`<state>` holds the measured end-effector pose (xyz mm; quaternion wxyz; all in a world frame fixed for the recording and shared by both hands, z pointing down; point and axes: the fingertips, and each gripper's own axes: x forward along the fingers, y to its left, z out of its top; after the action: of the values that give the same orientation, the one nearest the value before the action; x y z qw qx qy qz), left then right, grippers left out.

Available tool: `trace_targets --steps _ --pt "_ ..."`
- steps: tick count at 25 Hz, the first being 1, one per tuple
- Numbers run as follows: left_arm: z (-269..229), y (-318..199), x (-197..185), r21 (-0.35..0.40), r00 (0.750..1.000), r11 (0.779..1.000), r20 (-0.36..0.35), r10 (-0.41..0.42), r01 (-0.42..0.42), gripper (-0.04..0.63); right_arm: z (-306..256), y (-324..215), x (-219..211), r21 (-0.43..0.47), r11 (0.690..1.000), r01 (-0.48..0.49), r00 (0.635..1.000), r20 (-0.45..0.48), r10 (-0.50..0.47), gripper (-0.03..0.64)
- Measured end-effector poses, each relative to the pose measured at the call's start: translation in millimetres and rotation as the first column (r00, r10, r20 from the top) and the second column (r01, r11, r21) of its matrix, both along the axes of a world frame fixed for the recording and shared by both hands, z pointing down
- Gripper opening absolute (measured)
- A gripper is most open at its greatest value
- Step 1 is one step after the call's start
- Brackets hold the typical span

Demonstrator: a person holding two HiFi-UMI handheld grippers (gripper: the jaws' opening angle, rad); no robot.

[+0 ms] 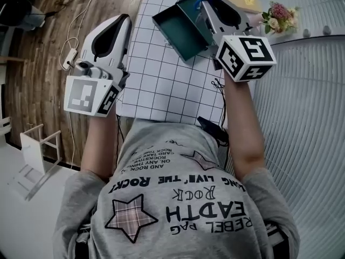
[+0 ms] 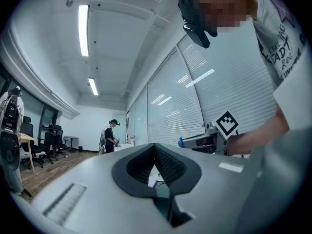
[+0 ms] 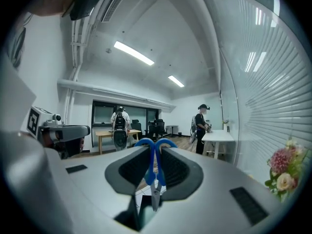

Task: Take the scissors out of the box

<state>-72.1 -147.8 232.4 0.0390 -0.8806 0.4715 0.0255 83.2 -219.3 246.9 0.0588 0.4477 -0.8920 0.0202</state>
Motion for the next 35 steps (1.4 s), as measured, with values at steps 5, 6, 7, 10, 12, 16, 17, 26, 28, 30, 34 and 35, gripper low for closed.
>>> trace_targets --steps 5,6,7,10,12,16,17,26,28,30,34,35 --pt "-12 3 3 0.022 1.000 1.000 -0.006 0.008 -0.008 0.009 -27 16 20 0.046 0.999 -0.022 0.999 0.031 0.021 0.081" --pt "-15 4 4 0.027 1.000 1.000 -0.001 0.010 -0.010 0.009 -32 21 23 0.053 0.998 -0.025 0.999 0.036 0.023 0.083" --pt "-19 5 6 0.032 1.000 0.999 0.006 0.012 -0.012 0.009 -37 25 26 0.061 0.998 -0.026 0.999 0.041 0.024 0.083" --pt "-26 7 11 0.044 1.000 0.999 0.003 0.029 -0.029 0.009 -54 36 35 0.092 0.995 -0.031 0.998 0.057 0.025 0.083" --pt "-29 8 15 0.049 0.999 0.998 0.000 0.041 -0.041 0.009 -63 43 42 0.109 0.993 -0.039 0.997 0.068 0.032 0.083" --pt "-37 11 17 0.067 0.999 0.997 0.000 0.044 -0.044 0.009 -82 57 61 0.136 0.988 -0.069 0.994 0.092 0.056 0.081" --pt "-38 11 17 0.068 0.999 0.997 0.003 0.042 -0.042 0.009 -86 59 66 0.141 0.987 -0.078 0.993 0.101 0.065 0.081" --pt "-51 15 25 0.050 0.996 0.994 0.000 0.094 -0.094 0.009 -110 85 101 0.157 0.977 -0.143 0.982 0.144 0.120 0.081" --pt "-54 15 27 0.051 0.995 0.994 0.007 0.100 -0.100 0.009 -112 90 109 0.158 0.975 -0.153 0.980 0.148 0.130 0.083" --pt "-56 15 27 0.053 0.995 0.994 0.008 0.098 -0.098 0.009 -113 96 116 0.156 0.975 -0.161 0.978 0.155 0.136 0.081" --pt "-55 15 20 0.056 0.997 0.996 -0.012 0.075 -0.075 0.009 -110 107 128 0.140 0.975 -0.174 0.972 0.180 0.148 0.081" --pt "-54 15 18 0.057 0.998 0.996 -0.012 0.069 -0.069 0.009 -109 109 130 0.134 0.975 -0.178 0.971 0.185 0.152 0.081"
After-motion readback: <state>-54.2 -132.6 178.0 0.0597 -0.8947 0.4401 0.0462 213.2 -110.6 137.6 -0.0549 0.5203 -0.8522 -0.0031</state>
